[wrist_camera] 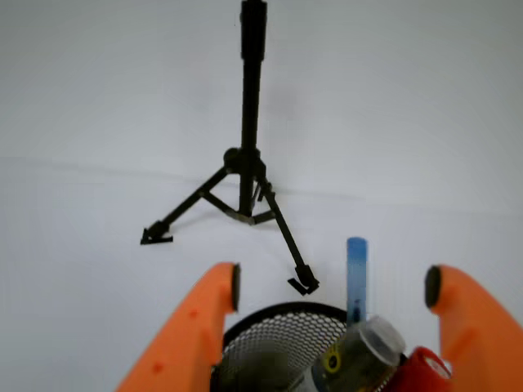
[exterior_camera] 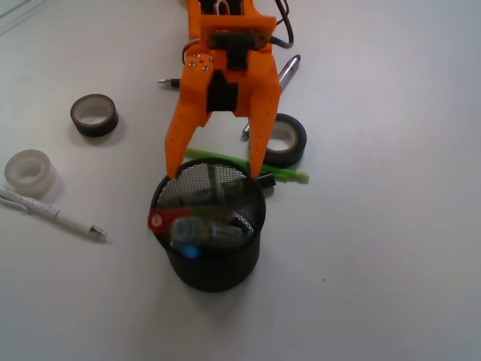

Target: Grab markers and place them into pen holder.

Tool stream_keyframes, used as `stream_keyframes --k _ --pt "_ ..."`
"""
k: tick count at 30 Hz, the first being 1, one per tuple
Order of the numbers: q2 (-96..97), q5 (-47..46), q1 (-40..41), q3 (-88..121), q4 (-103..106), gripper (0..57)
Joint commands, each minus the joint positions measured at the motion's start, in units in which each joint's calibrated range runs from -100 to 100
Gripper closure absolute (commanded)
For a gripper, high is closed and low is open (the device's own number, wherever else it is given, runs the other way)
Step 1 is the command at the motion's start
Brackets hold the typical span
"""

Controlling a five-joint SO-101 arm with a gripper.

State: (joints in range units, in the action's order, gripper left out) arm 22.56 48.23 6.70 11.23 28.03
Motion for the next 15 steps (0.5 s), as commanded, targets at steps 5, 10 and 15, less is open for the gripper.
stream_keyframes --k 5,10,15 --pt "-21.3 -9.3 1.0 -2.9 -34.9 31.1" --pt "-30.8 -14.0 0.4 -2.3 -48.2 31.1" --pt "-32.3 -22.5 2.5 -0.8 -53.4 31.2"
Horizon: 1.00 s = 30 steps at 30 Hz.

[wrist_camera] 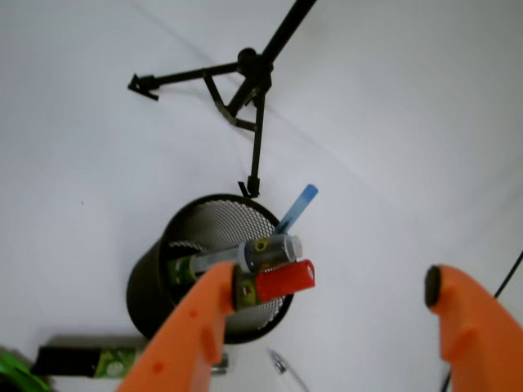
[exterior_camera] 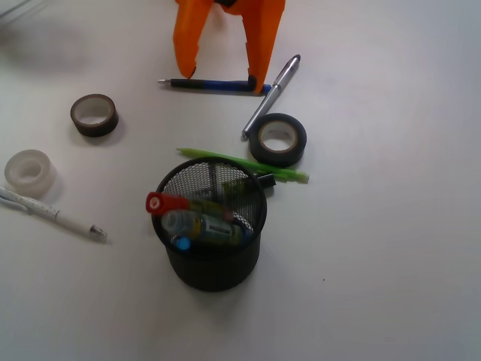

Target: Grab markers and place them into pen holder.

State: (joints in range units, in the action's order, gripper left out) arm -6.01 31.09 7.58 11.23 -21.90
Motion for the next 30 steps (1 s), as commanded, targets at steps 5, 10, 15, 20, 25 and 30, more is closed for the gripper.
stream_keyframes --k 5,10,15,20,25,30 --pt "-4.0 -10.9 4.2 6.9 -10.0 31.4" --pt "-4.5 -6.7 1.7 14.2 -15.6 31.5" --pt "-13.3 -4.1 -1.0 23.3 -16.8 31.2" --pt "-20.5 -4.1 -3.4 29.7 -17.3 31.1" --pt "-21.1 -3.4 -3.9 32.9 -21.0 31.1" --pt "-21.1 -2.0 -4.1 36.5 -24.7 31.1"
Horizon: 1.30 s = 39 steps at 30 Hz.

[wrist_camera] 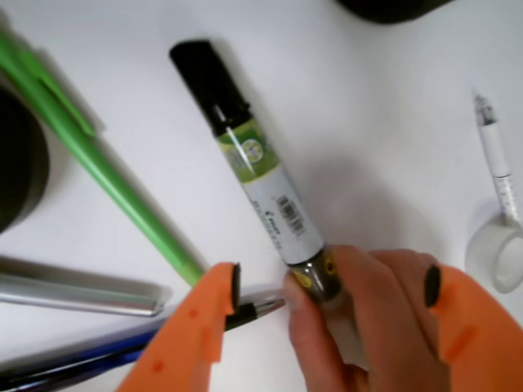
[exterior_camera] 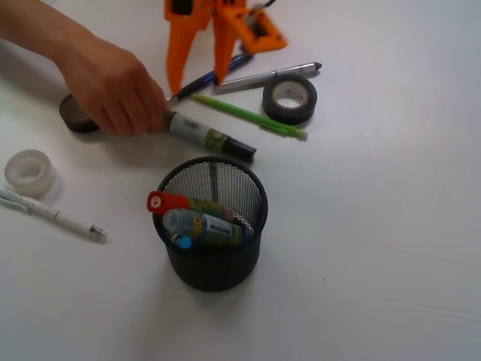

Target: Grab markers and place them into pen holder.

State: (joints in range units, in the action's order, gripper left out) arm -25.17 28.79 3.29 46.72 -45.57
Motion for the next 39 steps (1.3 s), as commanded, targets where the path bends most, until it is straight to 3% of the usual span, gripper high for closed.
stream_keyframes --k 1,11,24,35,39 --pt "-2.0 0.3 0.2 1.4 -1.1 31.1" --pt "0.4 0.0 0.6 2.7 -1.1 31.1" --pt "23.9 -2.8 0.7 -4.8 7.2 31.1" --pt "26.0 -0.9 1.5 -7.5 4.4 31.8" --pt "26.0 -0.1 2.2 -8.1 2.4 40.8"
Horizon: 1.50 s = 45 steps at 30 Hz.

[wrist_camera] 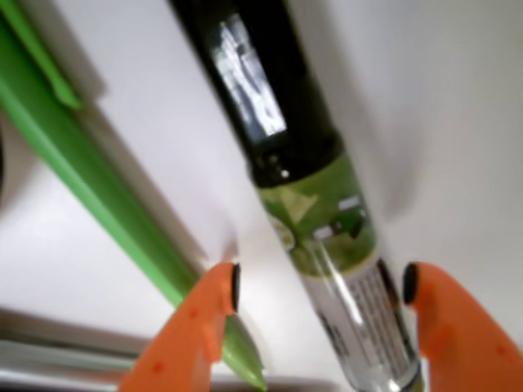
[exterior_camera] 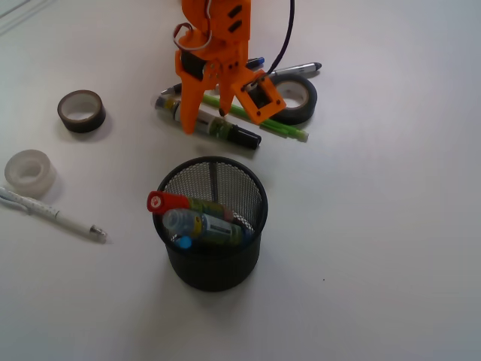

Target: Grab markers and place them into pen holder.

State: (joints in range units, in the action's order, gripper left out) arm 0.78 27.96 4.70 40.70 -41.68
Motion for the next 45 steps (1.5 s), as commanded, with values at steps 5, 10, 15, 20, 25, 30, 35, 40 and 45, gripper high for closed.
stream_keyframes --k 5,10,15,20,25,30,35,40,45 --pt "0.0 1.6 0.9 -2.0 -2.3 51.2" --pt "0.0 2.5 1.7 -2.1 -2.3 57.2" --pt "-1.8 2.3 2.9 -4.8 -2.5 57.1" --pt "-6.7 3.2 4.7 -19.6 -9.8 57.1" --pt "-8.5 11.7 5.0 -37.0 -10.8 57.1" --pt "-8.4 18.9 4.4 -39.7 4.5 57.1" --pt "-5.1 25.4 2.9 -36.5 26.3 57.1" --pt "3.5 27.6 1.2 -35.1 47.5 57.1" --pt "12.2 29.1 0.1 -34.8 61.0 57.1"
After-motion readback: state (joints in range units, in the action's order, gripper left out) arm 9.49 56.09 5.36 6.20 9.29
